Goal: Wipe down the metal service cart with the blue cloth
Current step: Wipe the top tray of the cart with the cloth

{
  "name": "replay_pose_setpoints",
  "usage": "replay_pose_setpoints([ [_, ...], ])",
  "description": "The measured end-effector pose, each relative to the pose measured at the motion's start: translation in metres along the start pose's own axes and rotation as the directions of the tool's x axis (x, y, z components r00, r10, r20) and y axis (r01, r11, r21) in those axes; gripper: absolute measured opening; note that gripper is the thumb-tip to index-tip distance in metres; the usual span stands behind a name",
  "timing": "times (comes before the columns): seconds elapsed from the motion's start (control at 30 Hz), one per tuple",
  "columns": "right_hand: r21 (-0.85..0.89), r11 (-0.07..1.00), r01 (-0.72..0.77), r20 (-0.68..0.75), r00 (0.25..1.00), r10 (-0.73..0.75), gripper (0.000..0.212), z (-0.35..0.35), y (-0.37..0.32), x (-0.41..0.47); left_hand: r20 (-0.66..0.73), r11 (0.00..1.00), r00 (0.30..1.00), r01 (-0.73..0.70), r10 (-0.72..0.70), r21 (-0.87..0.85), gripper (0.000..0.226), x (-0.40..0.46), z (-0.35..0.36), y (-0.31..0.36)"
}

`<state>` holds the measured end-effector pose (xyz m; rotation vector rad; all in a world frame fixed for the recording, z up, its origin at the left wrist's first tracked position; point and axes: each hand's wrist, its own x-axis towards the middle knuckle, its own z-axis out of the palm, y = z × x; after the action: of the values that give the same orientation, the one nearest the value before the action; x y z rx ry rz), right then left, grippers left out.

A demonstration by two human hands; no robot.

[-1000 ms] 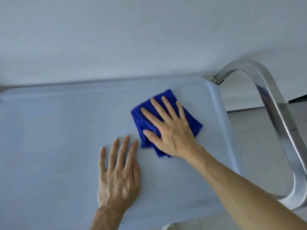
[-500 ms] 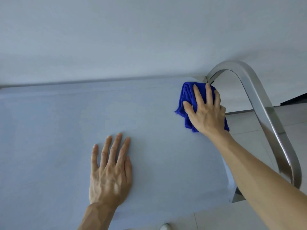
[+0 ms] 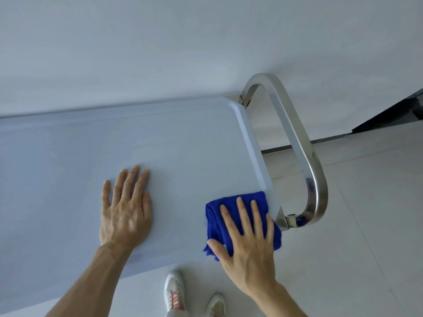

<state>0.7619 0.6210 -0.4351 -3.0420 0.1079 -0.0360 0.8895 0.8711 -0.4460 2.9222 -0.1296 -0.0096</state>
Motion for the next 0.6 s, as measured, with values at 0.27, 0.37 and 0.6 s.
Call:
replay_pose_setpoints([
  [0.27,0.105,0.994,0.017,-0.168,0.986,0.001,0.031,-0.002,-0.013,0.001,0.024,1.000,1.000,0.013,-0.012,-0.012,0.053,0.001,0.003,-0.001],
  [0.37,0.303,0.951,-0.059,-0.048,0.996,0.077,0.033,-0.029,-0.009,0.012,0.065,0.999,0.998,0.022,-0.020,-0.030,0.055,0.000,-0.005,0.002],
  [0.6,0.868,0.256,-0.425,0.373,0.899,0.228,0.018,-0.140,0.016,0.031,0.185,0.990,0.981,0.084,-0.062,-0.114,0.050,0.009,-0.042,0.021],
])
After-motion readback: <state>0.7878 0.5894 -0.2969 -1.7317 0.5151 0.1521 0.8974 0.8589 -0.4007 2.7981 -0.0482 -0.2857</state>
